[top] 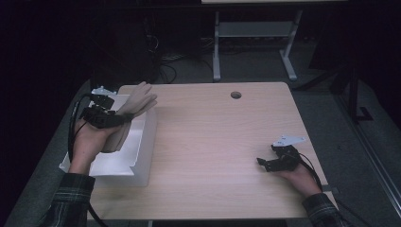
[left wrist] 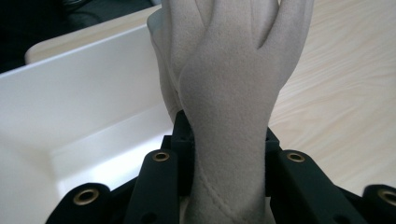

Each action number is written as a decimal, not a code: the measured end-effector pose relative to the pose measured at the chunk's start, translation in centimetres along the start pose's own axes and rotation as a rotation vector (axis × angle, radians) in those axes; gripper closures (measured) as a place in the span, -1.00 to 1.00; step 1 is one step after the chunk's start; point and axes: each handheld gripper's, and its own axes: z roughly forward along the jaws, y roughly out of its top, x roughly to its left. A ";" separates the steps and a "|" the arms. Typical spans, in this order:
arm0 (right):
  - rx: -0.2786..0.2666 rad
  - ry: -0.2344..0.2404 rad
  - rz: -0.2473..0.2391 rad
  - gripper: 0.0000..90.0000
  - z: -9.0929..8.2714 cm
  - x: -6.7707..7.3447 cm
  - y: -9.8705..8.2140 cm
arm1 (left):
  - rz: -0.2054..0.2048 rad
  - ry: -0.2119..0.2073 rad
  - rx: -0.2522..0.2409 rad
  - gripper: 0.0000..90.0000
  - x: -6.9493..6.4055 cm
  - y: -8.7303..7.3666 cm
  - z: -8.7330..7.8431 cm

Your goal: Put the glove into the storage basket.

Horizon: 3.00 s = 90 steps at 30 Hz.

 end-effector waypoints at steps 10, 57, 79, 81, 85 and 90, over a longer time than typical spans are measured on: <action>0.002 -0.001 -0.002 -0.67 0.0 0.0 0.0 | -0.085 0.055 0.039 0.55 2.4 -3.0 1.7; 0.000 0.005 -0.011 -0.67 0.0 0.1 0.0 | -0.135 0.062 0.226 -0.52 4.4 -8.8 9.9; -0.002 0.006 -0.010 -0.67 0.0 0.1 0.0 | -0.072 -0.047 -0.003 -0.61 1.5 -2.2 3.6; -0.002 0.006 -0.011 -0.67 0.0 0.1 0.0 | -0.062 -0.067 -0.014 -0.61 0.8 -1.6 3.2; -0.001 0.007 -0.010 -0.67 0.0 0.1 0.0 | -0.056 -0.096 -0.031 -0.61 -0.1 -0.8 2.8; -0.002 0.007 -0.010 -0.67 0.0 0.1 0.0 | -0.022 -0.148 -0.072 -0.61 -2.5 1.0 2.5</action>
